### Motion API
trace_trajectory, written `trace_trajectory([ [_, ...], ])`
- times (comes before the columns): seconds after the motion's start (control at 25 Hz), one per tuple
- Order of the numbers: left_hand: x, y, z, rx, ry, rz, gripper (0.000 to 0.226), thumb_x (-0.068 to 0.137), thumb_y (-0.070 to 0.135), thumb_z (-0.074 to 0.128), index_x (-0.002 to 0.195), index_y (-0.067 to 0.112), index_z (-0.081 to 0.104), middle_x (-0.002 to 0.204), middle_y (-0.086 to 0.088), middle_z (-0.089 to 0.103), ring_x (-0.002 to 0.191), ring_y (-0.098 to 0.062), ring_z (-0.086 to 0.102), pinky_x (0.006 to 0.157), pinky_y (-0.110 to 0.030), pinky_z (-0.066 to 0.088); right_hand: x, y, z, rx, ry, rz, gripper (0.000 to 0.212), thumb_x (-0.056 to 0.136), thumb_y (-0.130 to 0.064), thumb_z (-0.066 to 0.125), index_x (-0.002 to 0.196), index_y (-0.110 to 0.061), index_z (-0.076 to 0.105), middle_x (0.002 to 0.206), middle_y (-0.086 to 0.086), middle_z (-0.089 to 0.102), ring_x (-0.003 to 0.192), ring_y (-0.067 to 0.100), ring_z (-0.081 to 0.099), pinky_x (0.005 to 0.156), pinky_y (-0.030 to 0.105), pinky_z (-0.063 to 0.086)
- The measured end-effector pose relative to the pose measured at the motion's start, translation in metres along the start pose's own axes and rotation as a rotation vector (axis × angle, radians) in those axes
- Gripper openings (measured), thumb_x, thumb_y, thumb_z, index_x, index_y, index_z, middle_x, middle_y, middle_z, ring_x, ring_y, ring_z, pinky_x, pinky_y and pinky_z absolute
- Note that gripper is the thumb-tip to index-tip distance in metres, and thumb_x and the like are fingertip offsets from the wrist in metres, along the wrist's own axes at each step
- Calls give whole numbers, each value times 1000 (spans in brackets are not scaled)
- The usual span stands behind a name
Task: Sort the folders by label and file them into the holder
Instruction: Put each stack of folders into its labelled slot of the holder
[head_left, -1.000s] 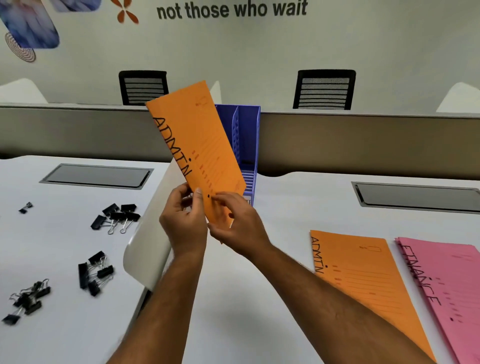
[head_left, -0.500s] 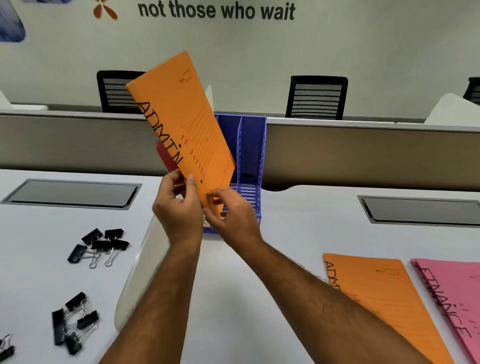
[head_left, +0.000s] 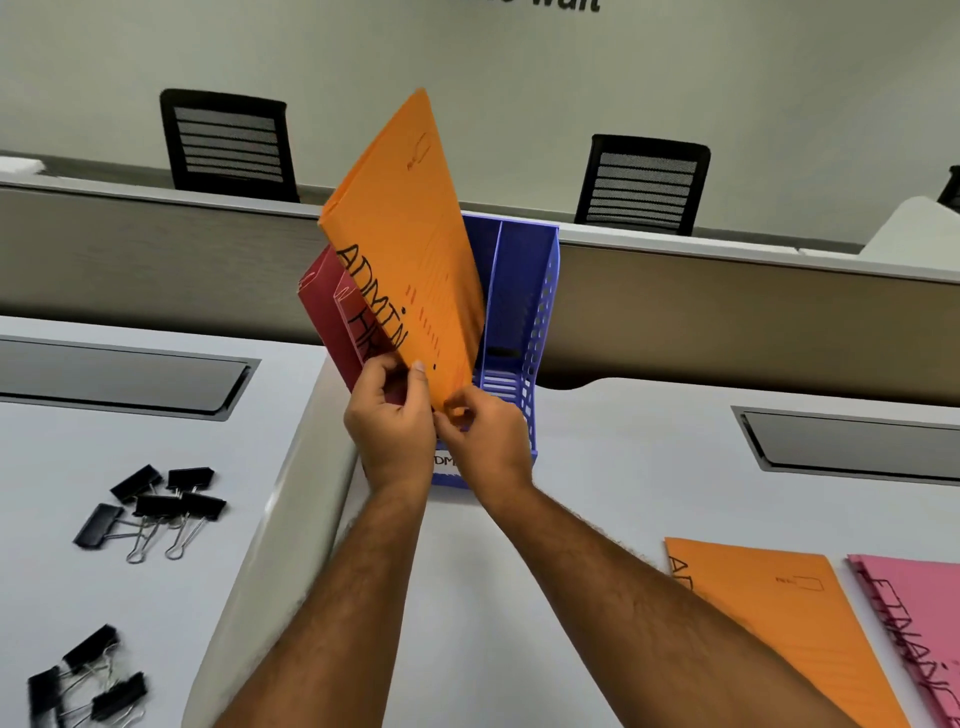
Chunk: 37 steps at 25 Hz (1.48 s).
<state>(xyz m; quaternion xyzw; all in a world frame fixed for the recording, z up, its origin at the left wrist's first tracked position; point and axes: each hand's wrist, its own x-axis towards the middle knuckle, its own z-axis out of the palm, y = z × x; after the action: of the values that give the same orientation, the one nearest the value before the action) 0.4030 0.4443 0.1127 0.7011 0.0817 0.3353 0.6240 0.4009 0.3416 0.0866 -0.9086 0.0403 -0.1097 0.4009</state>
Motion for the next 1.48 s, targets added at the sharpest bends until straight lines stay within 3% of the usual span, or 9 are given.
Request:
trace_trajectory([
  [0.12,-8,-13,-1,25,-17,-39,8,100,27,72,105,32,68,108,5,78,102,-10,74,84,-17,60,-8,7,17,-41,55,104,36,92,-52,76,118,-27,70,112,-7,75,90,10,57,76,23,47],
  [0.2,-14,-20,-5,58,-24,-49,7,99,30,72,106,32,70,106,7,78,100,-7,74,83,-14,57,-11,8,25,-42,80,124,36,91,-50,77,118,-28,69,112,-7,75,89,12,57,76,25,49],
  [0.4,-29,-31,-13,125,-30,-42,15,102,36,71,113,28,74,105,14,76,95,16,69,79,1,51,-14,16,23,-38,41,125,44,91,-49,78,128,-28,66,125,-6,71,118,19,64,95,39,57],
  [0.48,-32,-30,-13,130,-29,-59,24,103,37,70,122,23,74,114,12,76,100,12,70,84,-4,55,-16,15,21,-22,28,110,40,92,-49,78,124,-28,67,121,-7,72,111,19,66,93,35,56],
  [0.6,-28,-24,-11,137,-34,-48,28,105,35,66,128,21,74,124,7,76,114,-10,71,93,-25,61,-22,11,18,30,25,94,37,92,-50,77,121,-27,67,118,-7,72,108,19,67,91,33,55],
  [0.84,-32,-5,-18,220,-115,-53,22,106,34,65,123,25,74,118,7,76,110,-13,71,89,-29,62,-40,7,-14,155,30,69,42,92,-47,77,126,-23,67,125,-5,71,119,18,64,93,35,58],
  [1.0,-74,-8,-32,289,-211,-154,6,104,29,68,106,26,73,96,11,73,95,-15,75,76,-28,65,-70,19,-49,236,28,71,37,91,-41,79,121,-23,66,126,-2,70,118,20,66,92,33,61],
  [1.16,-142,-11,-41,331,-335,-301,14,101,21,73,112,15,75,105,1,77,97,-16,72,84,-24,58,-126,42,-84,259,34,94,39,91,-39,80,123,-22,65,127,-2,71,113,17,67,93,32,61],
  [1.48,-286,-3,-27,391,-722,-394,31,100,20,73,130,25,65,122,7,73,102,-9,70,95,-34,62,-244,151,-175,99,-22,203,28,91,-36,79,116,-30,68,109,-17,70,100,3,64,80,19,49],
])
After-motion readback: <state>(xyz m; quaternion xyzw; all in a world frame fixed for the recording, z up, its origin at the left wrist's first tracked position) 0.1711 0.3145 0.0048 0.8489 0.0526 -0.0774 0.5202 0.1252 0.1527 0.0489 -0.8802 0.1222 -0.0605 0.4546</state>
